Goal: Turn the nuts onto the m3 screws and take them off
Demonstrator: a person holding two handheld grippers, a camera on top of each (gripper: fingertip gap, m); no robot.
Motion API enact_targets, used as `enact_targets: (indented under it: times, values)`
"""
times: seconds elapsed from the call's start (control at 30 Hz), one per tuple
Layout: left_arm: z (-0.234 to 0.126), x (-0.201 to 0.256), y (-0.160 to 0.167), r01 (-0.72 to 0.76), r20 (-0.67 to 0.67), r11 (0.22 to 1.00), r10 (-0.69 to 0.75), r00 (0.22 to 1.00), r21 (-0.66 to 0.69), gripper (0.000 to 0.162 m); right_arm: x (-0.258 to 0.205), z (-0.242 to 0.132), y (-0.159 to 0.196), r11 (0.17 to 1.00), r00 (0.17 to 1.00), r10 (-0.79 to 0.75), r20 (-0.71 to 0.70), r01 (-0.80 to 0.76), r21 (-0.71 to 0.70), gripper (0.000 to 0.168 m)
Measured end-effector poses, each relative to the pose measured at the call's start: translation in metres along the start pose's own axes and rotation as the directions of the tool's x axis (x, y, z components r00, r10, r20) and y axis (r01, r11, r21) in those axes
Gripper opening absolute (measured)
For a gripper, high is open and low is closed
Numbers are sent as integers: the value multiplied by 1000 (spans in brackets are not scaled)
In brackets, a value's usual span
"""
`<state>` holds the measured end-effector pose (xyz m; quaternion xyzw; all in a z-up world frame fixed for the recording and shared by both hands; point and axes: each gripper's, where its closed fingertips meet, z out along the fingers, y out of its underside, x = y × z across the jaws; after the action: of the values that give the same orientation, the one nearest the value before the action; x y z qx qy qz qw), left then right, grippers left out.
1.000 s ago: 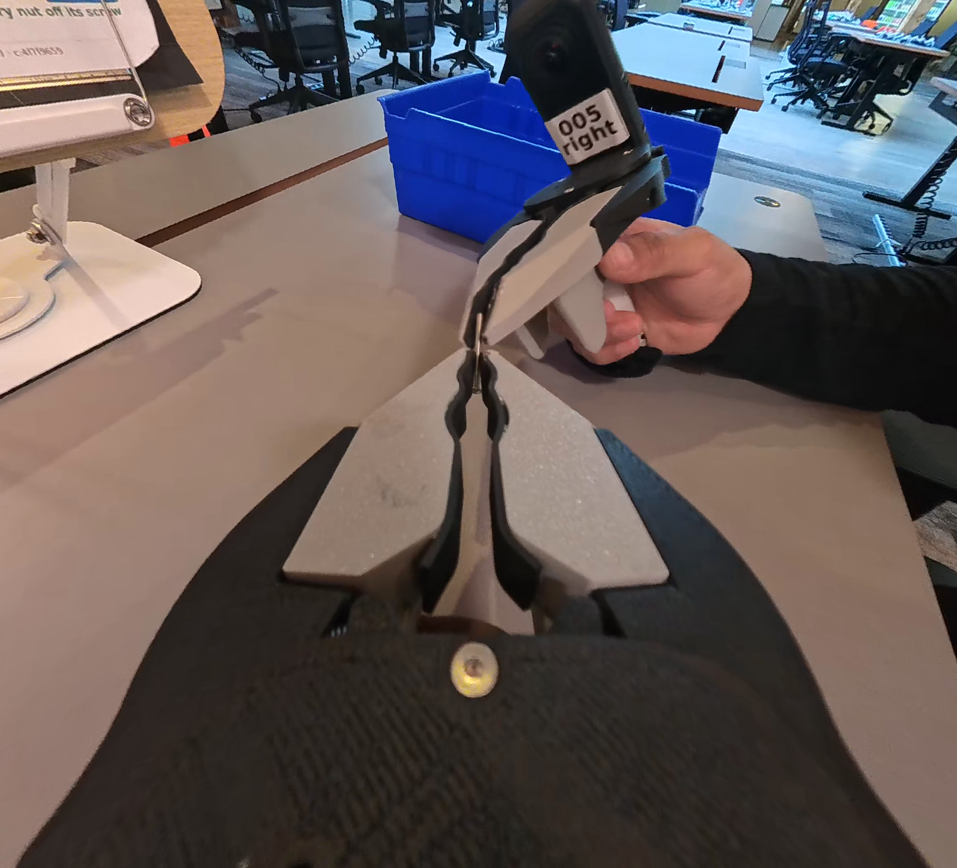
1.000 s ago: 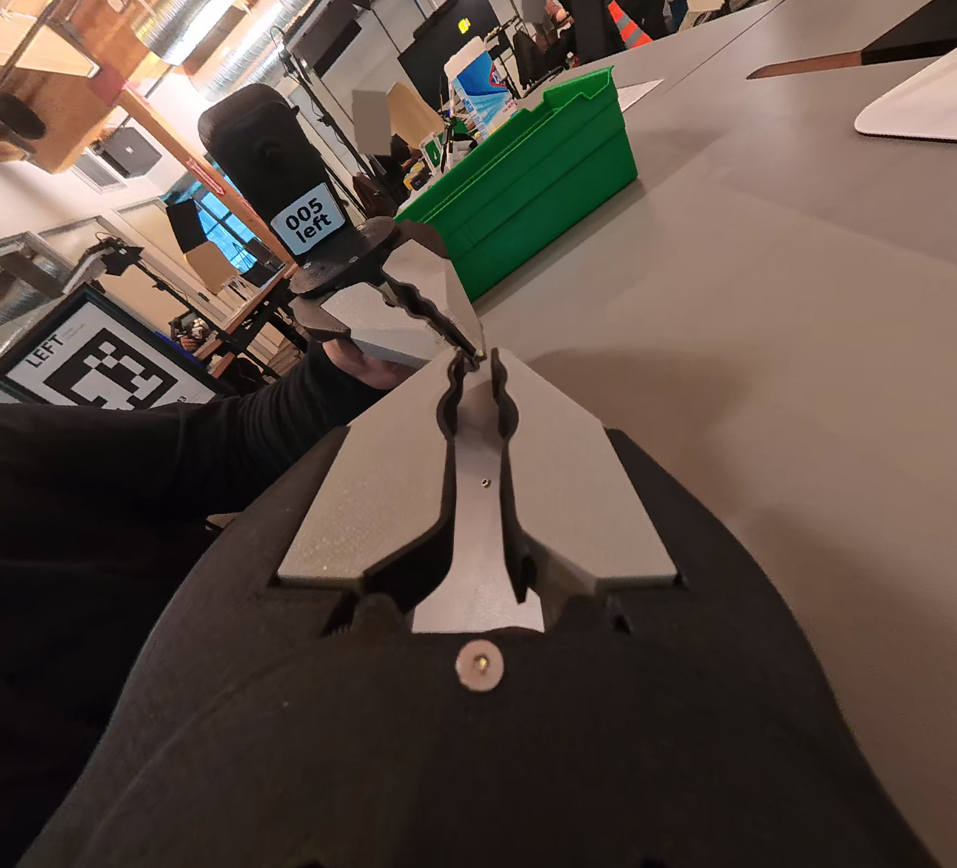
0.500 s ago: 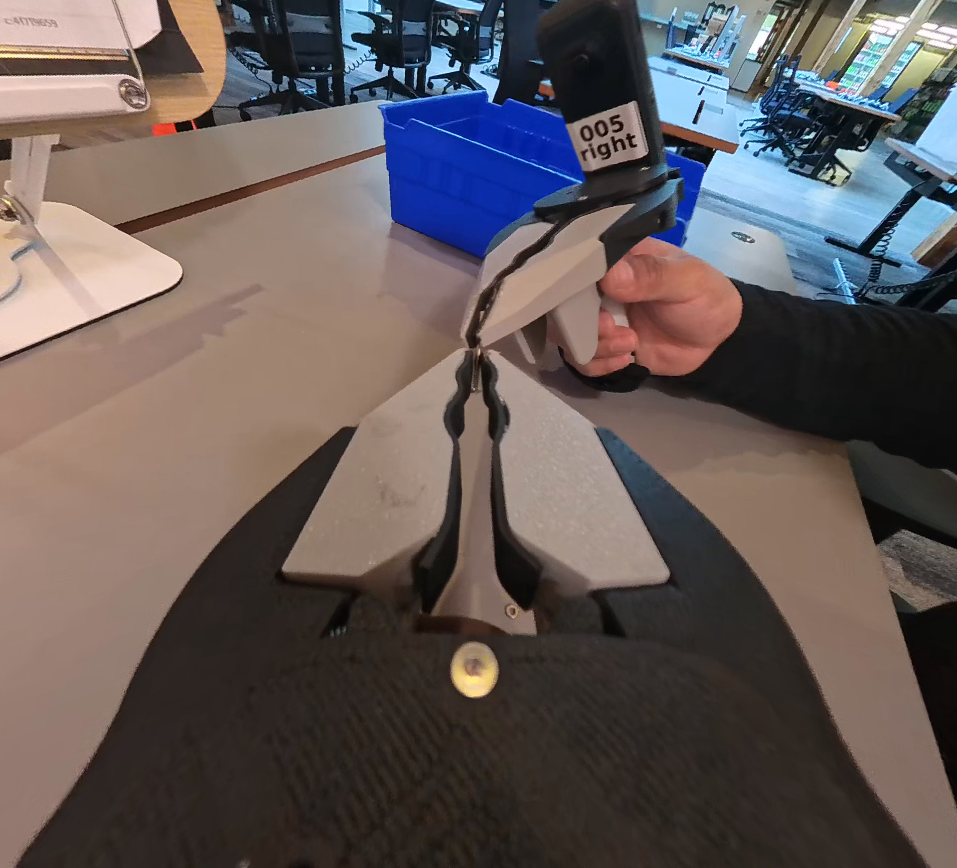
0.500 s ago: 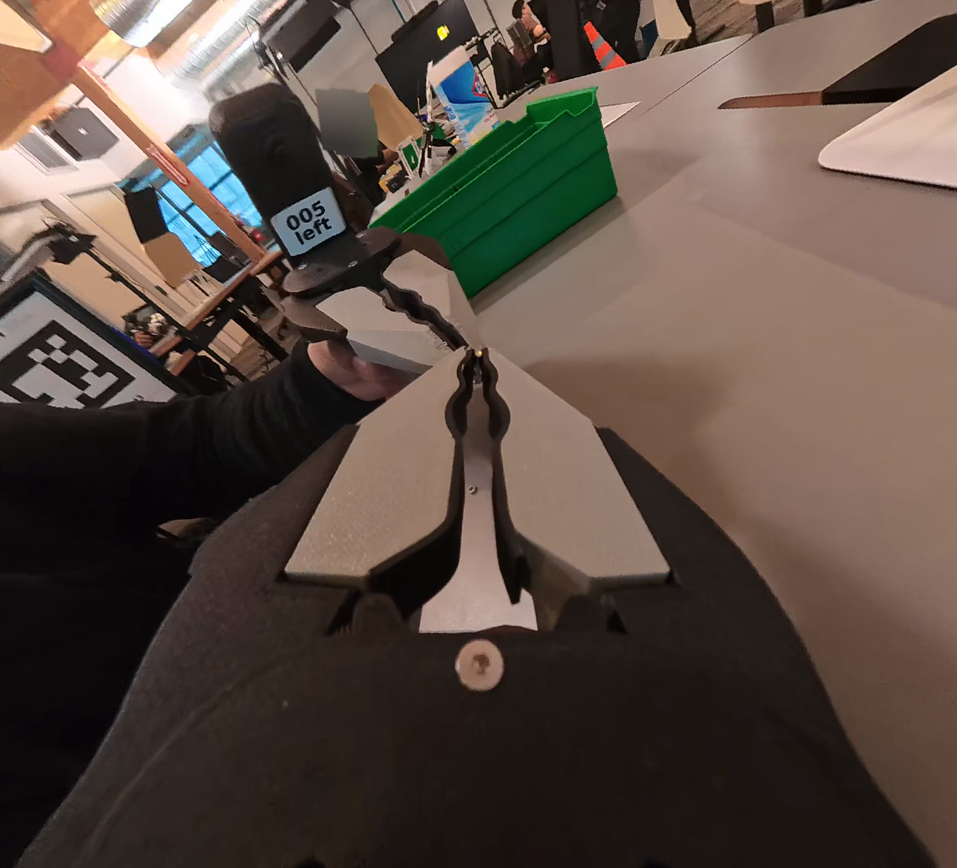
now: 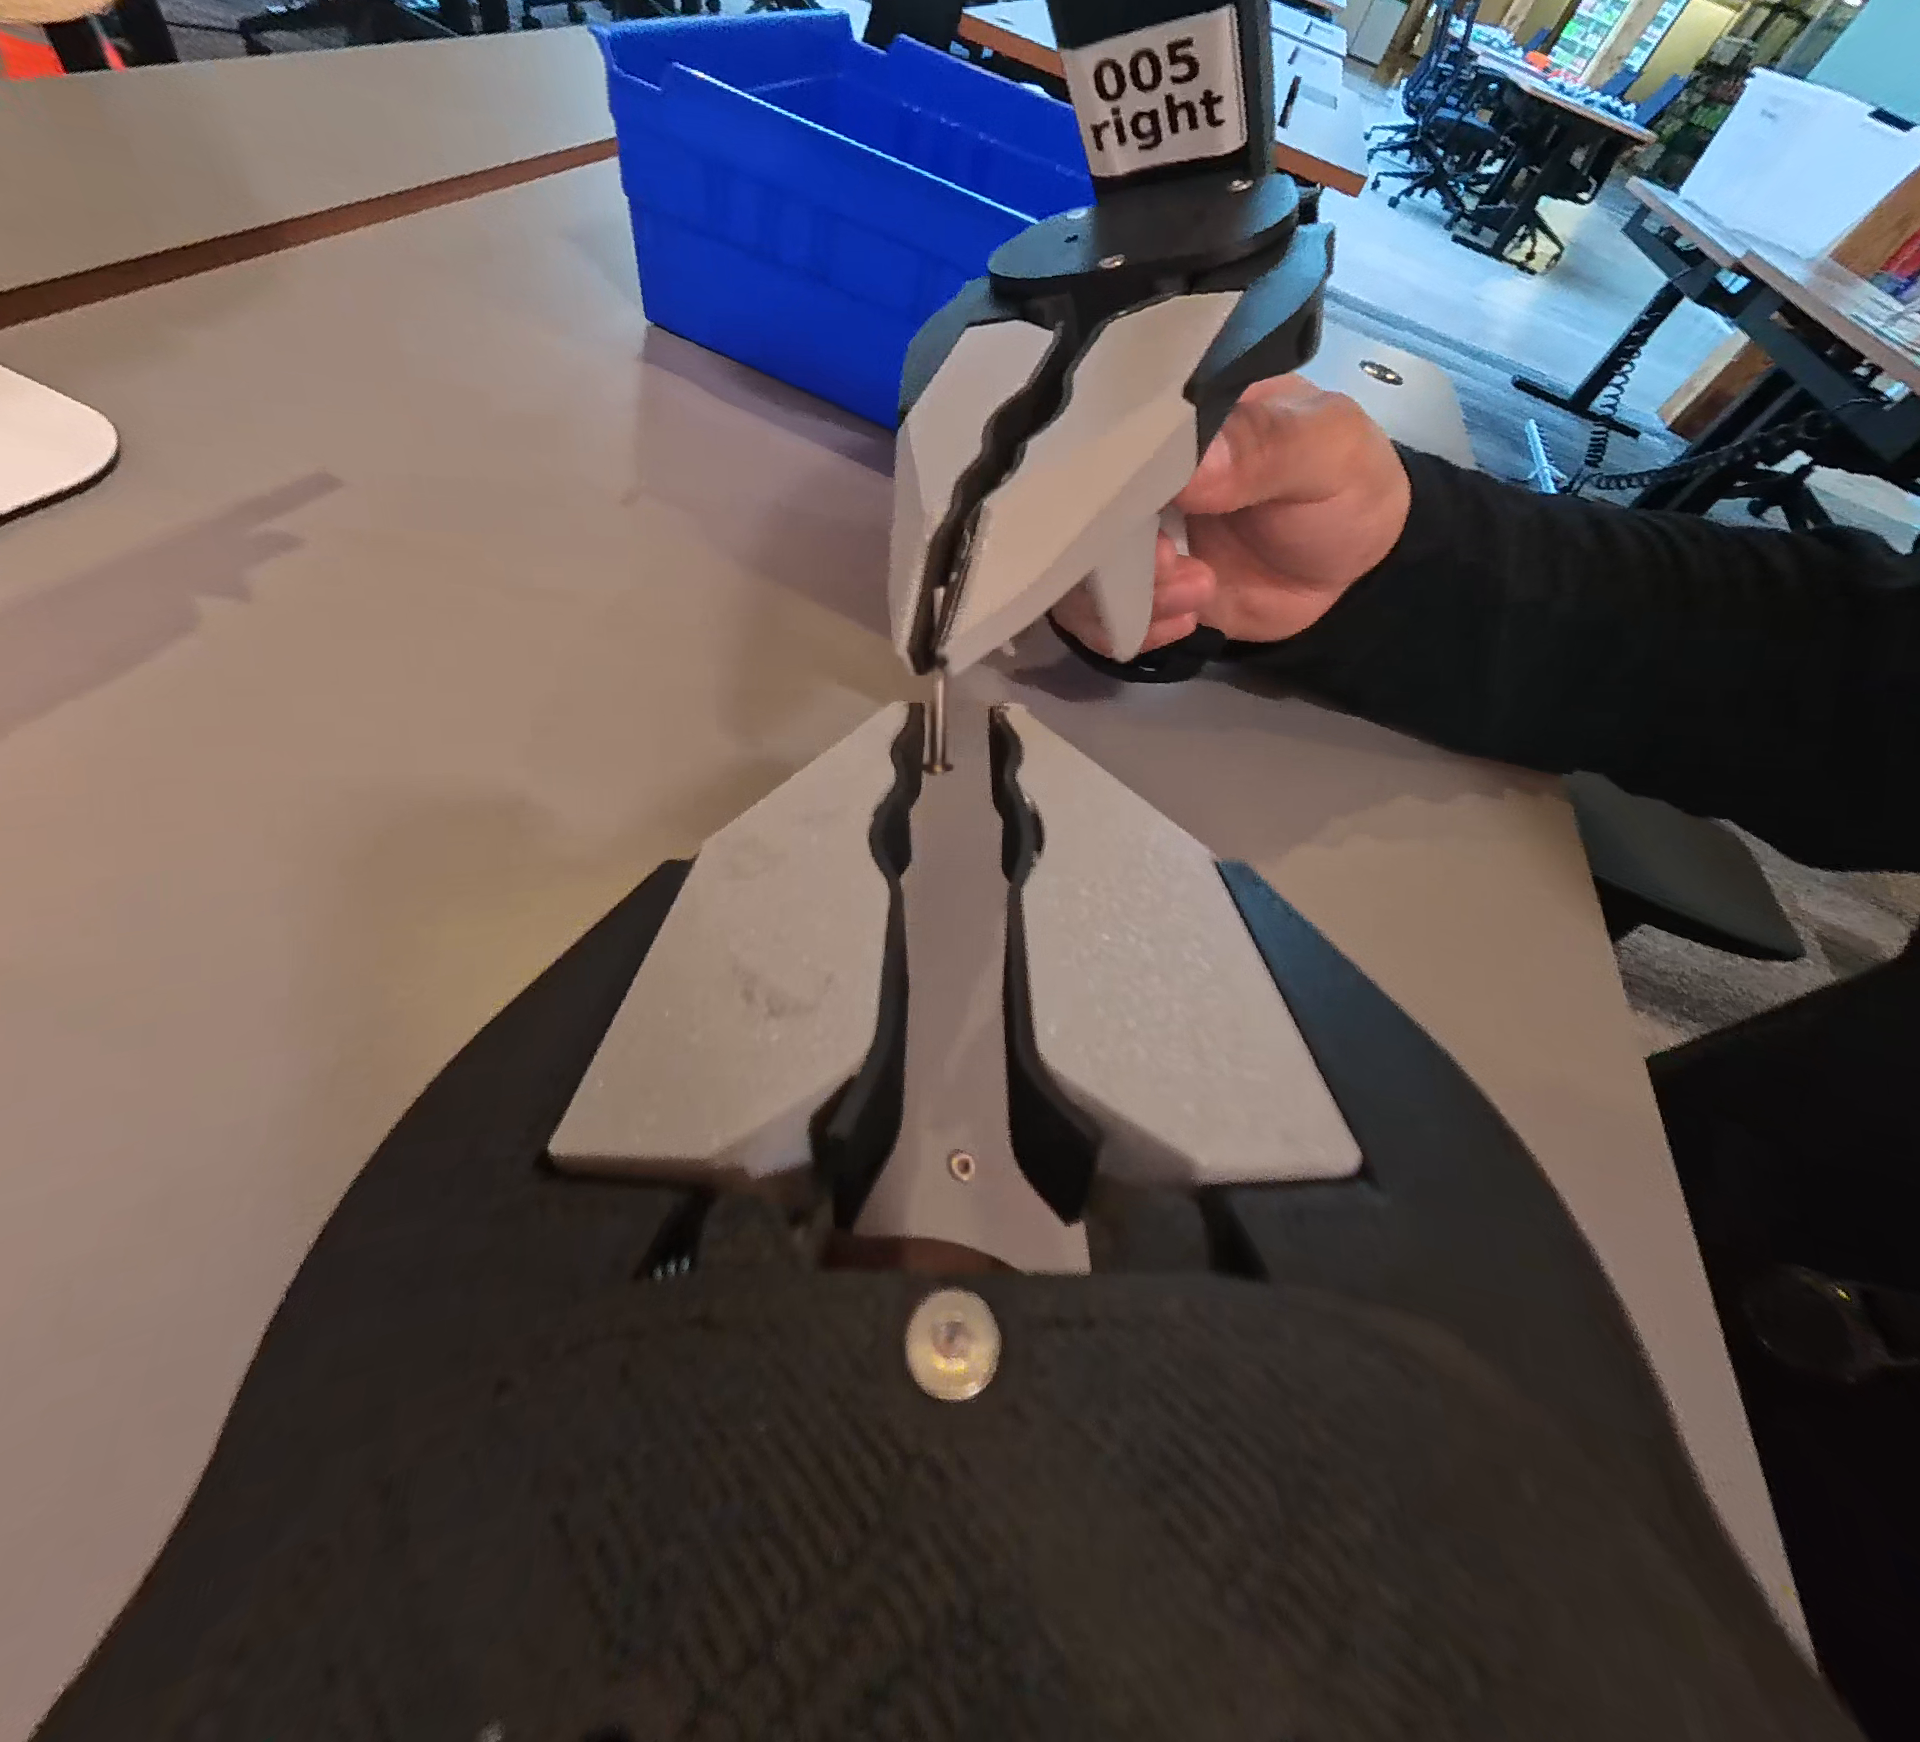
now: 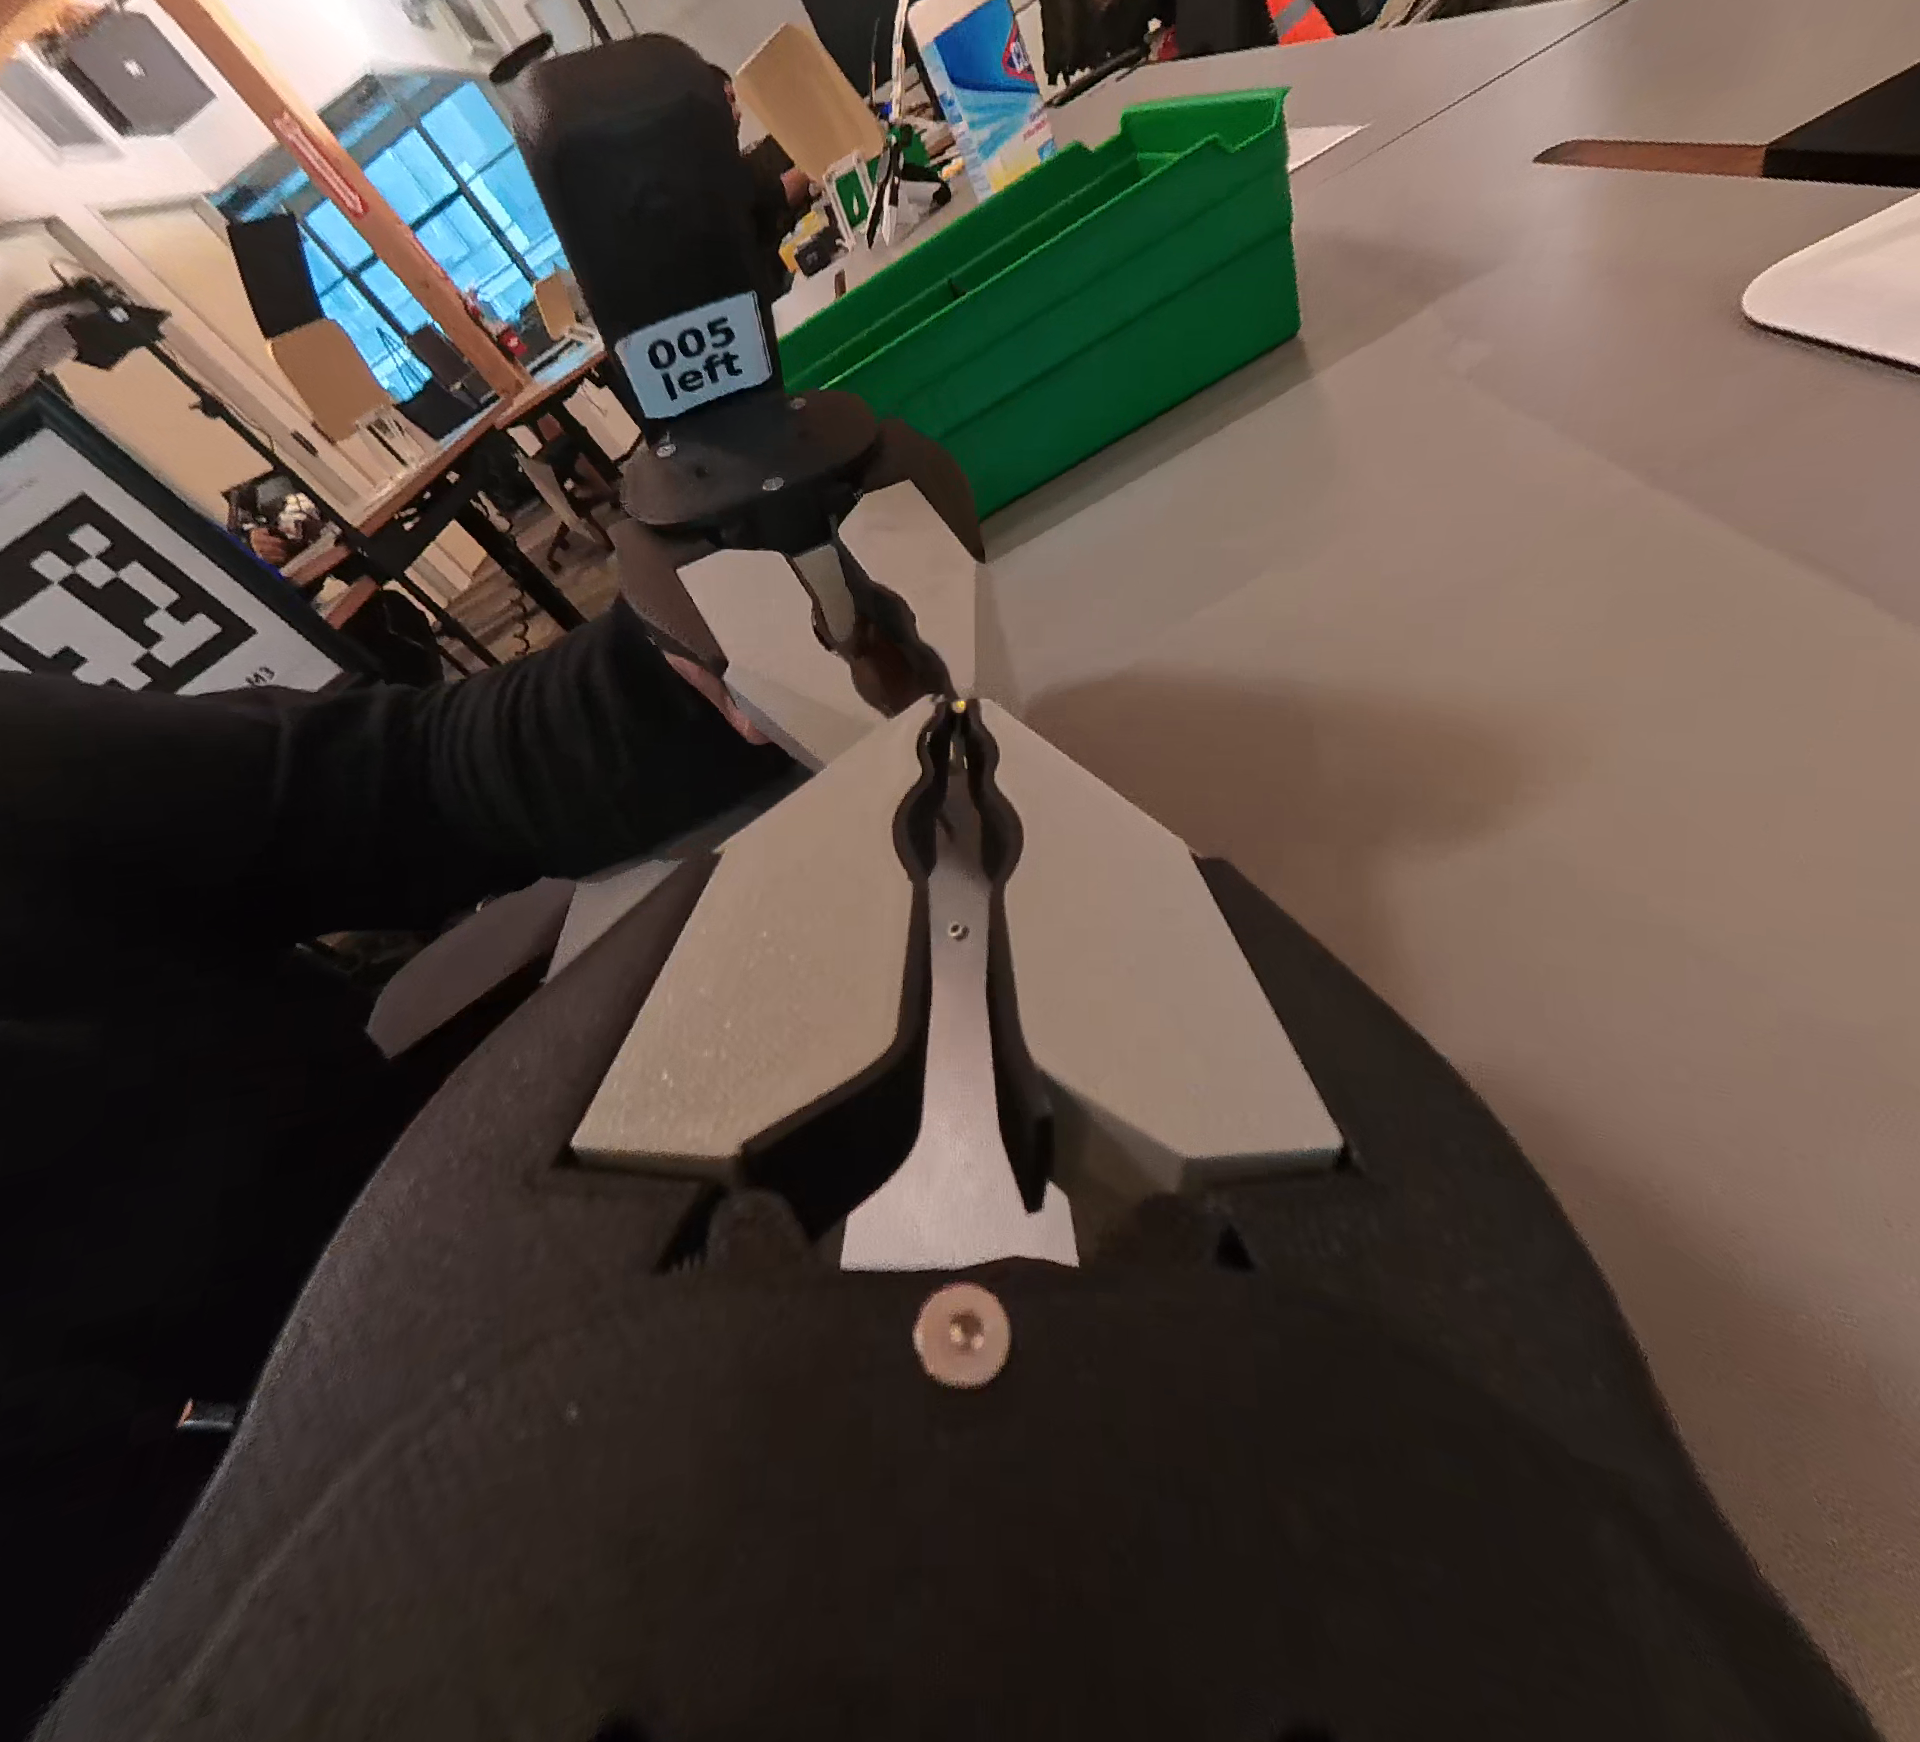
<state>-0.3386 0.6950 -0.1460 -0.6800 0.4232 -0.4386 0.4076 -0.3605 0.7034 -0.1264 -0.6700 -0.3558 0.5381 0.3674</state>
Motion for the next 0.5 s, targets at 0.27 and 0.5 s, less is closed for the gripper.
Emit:
enact_targets:
  times: [0.27, 0.5]
  values:
    - [0, 2, 2, -9, -7, 1000, 9, 1000, -12, 4, -3, 0, 5, 999, 1000, -12, 20, 13, -43, 0]
    - [1, 4, 3, -13, -15, 1000, 13, 1000, -17, 3, -5, 0, 8, 998, 999, -10, 33, 13, -69, 0]
